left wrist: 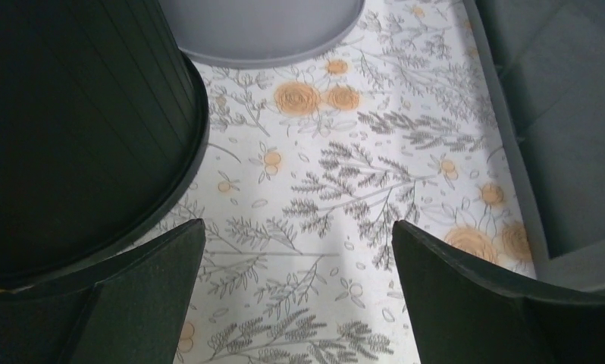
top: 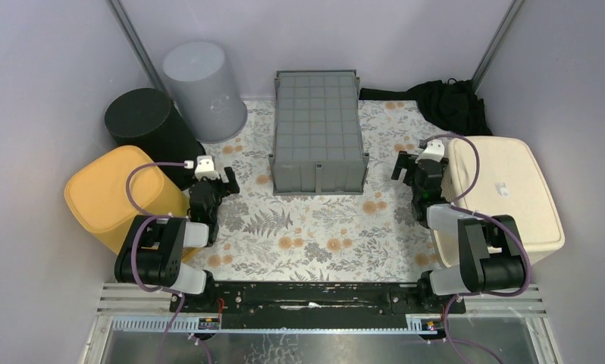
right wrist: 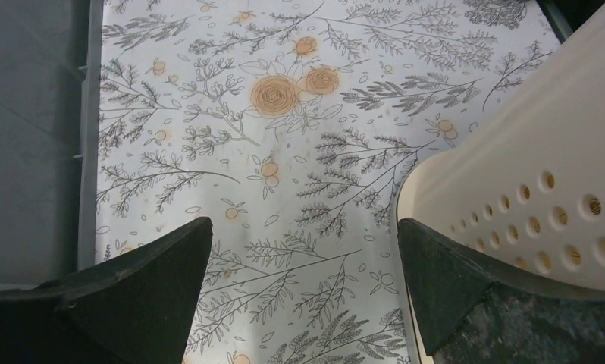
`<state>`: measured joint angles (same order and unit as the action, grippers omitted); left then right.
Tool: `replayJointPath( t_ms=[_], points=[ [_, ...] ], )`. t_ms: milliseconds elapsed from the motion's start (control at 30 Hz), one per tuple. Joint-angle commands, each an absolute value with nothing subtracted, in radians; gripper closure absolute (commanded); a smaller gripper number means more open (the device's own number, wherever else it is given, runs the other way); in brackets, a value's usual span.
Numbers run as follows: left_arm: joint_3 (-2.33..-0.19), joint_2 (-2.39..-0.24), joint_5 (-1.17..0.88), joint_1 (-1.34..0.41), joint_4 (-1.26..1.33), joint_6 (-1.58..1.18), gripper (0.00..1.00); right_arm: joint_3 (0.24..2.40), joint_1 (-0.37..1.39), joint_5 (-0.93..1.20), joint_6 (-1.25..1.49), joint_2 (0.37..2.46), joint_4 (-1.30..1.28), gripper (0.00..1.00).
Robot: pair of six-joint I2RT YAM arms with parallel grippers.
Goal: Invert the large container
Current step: Reset both arms
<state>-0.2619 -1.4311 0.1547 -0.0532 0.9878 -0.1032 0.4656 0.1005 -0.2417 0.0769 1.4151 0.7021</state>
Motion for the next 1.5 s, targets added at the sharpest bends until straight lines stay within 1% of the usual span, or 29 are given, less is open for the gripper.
replayJointPath(
  t_ms=[0,167,633,733,833,900,1067,1167,1200,1267,1400,1467],
  points=[
    [-0.206,-1.473,0.109,-0.042,1.213,-0.071,0.00,0.483,0.083,-0.249,0.079,1.398,0.794,0.01],
    [-0.246,-1.512,0.062,-0.041,1.166,-0.049,0.00,0.468,0.082,-0.279,0.065,1.368,0.761,0.01],
    [-0.248,-1.516,0.063,-0.042,1.170,-0.048,0.00,0.348,0.083,-0.329,0.051,1.270,0.791,0.01],
    [-0.248,-1.516,0.061,-0.042,1.170,-0.048,0.00,0.294,0.083,-0.365,0.051,1.287,0.874,0.01],
    [-0.248,-1.517,0.063,-0.043,1.169,-0.049,0.00,0.255,0.083,-0.397,0.049,1.358,1.021,0.01],
    [-0.248,-1.516,0.061,-0.042,1.169,-0.051,0.00,0.263,0.084,-0.379,0.040,1.364,0.988,0.01],
    [-0.247,-1.515,0.058,-0.042,1.170,-0.052,0.00,0.244,0.084,-0.336,0.008,1.471,1.156,0.01],
    [-0.248,-1.515,0.057,-0.041,1.171,-0.052,0.00,0.248,0.083,-0.354,0.023,1.454,1.115,0.01],
    [-0.245,-1.514,0.060,-0.041,1.176,-0.054,0.00,0.239,0.084,-0.347,0.018,1.457,1.145,0.01],
    [-0.242,-1.516,0.064,-0.041,1.180,-0.056,0.00,0.221,0.084,-0.258,-0.013,1.468,1.192,0.01],
    [-0.244,-1.515,0.067,-0.040,1.180,-0.056,0.00,0.272,0.034,-0.038,-0.031,1.467,1.080,0.01],
    [-0.244,-1.516,0.067,-0.040,1.179,-0.055,0.00,0.289,0.012,-0.002,-0.020,1.472,1.050,0.01]
  ],
)
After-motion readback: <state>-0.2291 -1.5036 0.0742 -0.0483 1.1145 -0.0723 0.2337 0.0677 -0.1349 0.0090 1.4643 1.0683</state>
